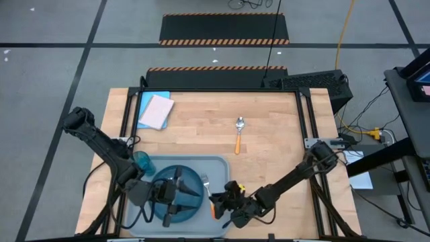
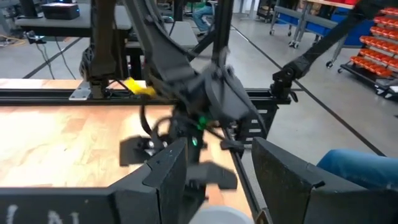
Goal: Pick and place plate/cup/fork/spoon on tray
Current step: Put the orange fork on the gray tray to the right of the dark blue plate
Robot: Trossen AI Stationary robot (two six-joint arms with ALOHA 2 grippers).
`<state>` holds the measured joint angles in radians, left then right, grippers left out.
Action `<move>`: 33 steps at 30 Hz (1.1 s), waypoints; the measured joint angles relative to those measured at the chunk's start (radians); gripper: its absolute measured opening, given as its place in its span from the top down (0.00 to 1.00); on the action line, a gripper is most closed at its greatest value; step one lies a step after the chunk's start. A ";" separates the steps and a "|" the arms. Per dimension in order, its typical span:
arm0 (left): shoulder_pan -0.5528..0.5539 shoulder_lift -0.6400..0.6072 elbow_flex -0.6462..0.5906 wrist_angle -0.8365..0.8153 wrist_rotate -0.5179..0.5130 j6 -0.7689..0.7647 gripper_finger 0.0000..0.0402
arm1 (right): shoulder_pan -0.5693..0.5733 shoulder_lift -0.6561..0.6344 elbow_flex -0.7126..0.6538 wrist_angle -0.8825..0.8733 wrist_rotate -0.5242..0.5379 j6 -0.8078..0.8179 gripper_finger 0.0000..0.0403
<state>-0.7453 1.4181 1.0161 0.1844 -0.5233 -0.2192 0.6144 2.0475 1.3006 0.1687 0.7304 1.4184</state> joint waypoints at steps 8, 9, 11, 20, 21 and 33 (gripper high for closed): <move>-0.054 0.000 0.000 0.000 -0.003 -0.003 0.55 | 0.020 -0.071 0.000 -0.024 -0.193 -0.111 0.76; -0.064 0.000 0.000 0.000 -0.011 -0.007 0.55 | 0.025 -0.070 0.000 -0.011 -0.199 -0.141 0.76; -0.087 0.000 0.000 -0.002 -0.040 -0.020 0.55 | 0.030 -0.069 0.000 -0.003 -0.229 -0.204 0.78; -0.209 0.059 0.001 -0.029 -0.193 -0.137 0.55 | 0.022 -0.070 0.000 -0.001 -0.375 -0.593 0.92; -0.221 0.074 0.001 -0.052 -0.201 -0.162 0.55 | 0.016 -0.070 0.000 -0.001 -0.376 -0.627 0.93; -0.273 0.128 0.000 -0.239 -0.212 -0.363 0.75 | -0.085 -0.069 0.001 -0.047 -0.631 -1.129 1.00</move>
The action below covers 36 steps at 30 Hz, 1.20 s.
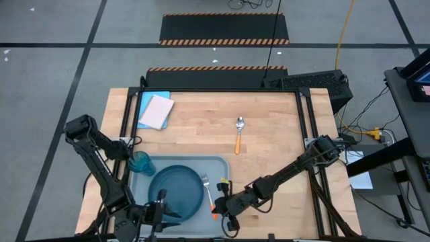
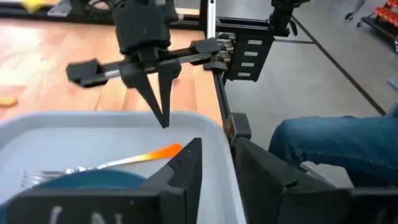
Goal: Pick and place plate/cup/fork/spoon on tray
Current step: Put the orange fork on the gray tray to the right of the dark blue plate
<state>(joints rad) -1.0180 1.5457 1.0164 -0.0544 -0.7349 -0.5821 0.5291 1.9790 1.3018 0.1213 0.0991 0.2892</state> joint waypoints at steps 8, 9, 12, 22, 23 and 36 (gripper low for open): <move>0.047 -0.002 0.000 -0.002 -0.001 0.095 0.88 | -0.032 0.035 0.000 -0.009 -0.052 -0.070 1.00; 0.054 -0.002 0.000 -0.003 -0.001 0.104 0.90 | -0.032 0.043 0.001 -0.004 -0.052 -0.073 1.00; 0.072 -0.002 0.000 -0.003 0.001 0.126 0.92 | -0.030 0.067 0.001 -0.002 -0.055 -0.066 1.00; 0.094 -0.002 0.000 -0.003 0.001 0.159 0.94 | -0.030 0.135 0.000 0.061 -0.074 -0.017 1.00; 0.094 -0.002 0.000 -0.003 0.002 0.158 0.94 | -0.030 0.138 0.000 0.064 -0.074 -0.007 1.00; 0.094 -0.003 0.000 -0.002 0.003 0.161 0.94 | -0.052 0.150 0.001 0.076 0.037 0.115 1.00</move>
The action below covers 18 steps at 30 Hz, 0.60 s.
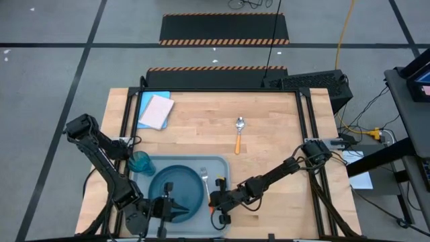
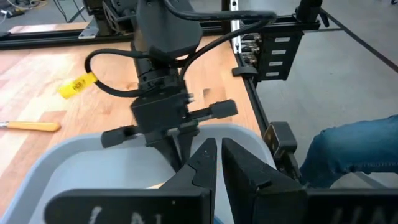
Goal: Pick and place plate/cup/fork/spoon on tray
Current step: Put the orange fork on the gray tray to the right of the dark blue plate
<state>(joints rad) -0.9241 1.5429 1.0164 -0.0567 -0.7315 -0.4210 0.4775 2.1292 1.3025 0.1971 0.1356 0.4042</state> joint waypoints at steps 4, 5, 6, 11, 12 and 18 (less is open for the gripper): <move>-0.002 0.000 0.000 0.001 0.000 -0.008 0.94 | -0.001 0.002 0.000 0.011 0.047 0.030 1.00; -0.004 0.000 0.000 0.000 0.000 -0.008 0.94 | -0.001 0.000 0.000 0.019 0.048 0.029 1.00; -0.007 0.000 0.000 0.001 0.000 -0.008 0.94 | -0.001 -0.011 -0.001 0.017 0.047 0.025 1.00; -0.024 0.000 0.000 0.001 0.000 -0.010 0.94 | -0.011 -0.110 -0.001 -0.030 0.071 -0.035 1.00; -0.029 0.000 0.000 0.001 0.000 -0.010 0.94 | -0.016 -0.128 -0.001 -0.050 0.098 -0.051 1.00; -0.040 0.000 0.000 0.001 0.000 -0.010 0.94 | -0.086 -0.197 0.001 -0.129 0.283 -0.122 1.00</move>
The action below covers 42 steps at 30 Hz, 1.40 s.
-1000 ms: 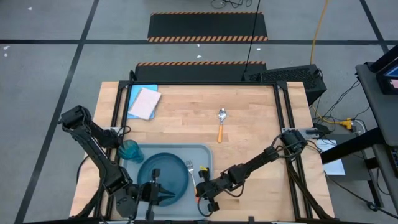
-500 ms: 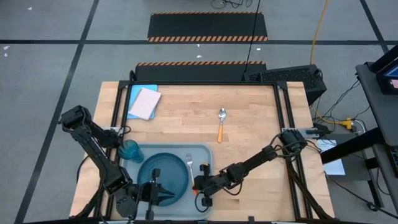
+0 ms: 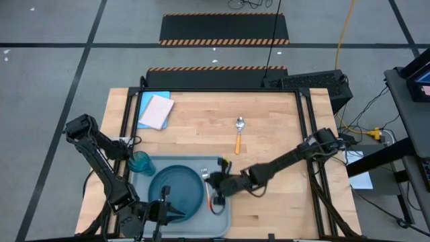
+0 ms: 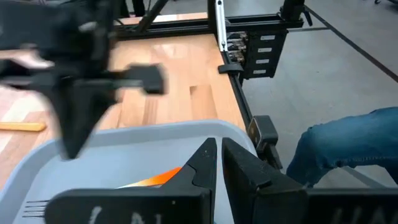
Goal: Pick and place plate/cup/fork/spoon on tray
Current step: Put the orange fork on the gray tray to the right of the dark blue plate
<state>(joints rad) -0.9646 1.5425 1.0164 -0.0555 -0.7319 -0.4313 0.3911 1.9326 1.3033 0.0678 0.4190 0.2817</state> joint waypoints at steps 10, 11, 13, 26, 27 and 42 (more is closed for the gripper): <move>0.001 0.000 0.000 -0.002 -0.002 0.004 0.94 | -0.145 0.129 -0.002 0.038 -0.184 0.101 1.00; 0.001 0.000 0.000 -0.002 -0.002 0.004 0.94 | -0.145 0.136 -0.002 0.045 -0.188 0.098 1.00; 0.001 0.000 0.000 -0.005 -0.001 0.012 0.94 | -0.142 0.149 -0.002 0.045 -0.202 0.094 1.00; 0.007 0.000 0.000 -0.007 -0.003 0.019 0.94 | -0.134 0.183 -0.001 0.026 -0.210 0.115 1.00; 0.007 0.000 0.000 -0.003 -0.003 0.018 0.94 | -0.134 0.183 0.000 0.020 -0.211 0.119 1.00; 0.006 0.000 0.000 0.006 -0.002 0.007 0.94 | -0.089 0.155 0.000 -0.093 -0.176 0.204 1.00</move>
<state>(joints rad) -0.9581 1.5425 1.0161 -0.0498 -0.7338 -0.4240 0.3022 2.0872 1.3037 -0.0250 0.2435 0.4854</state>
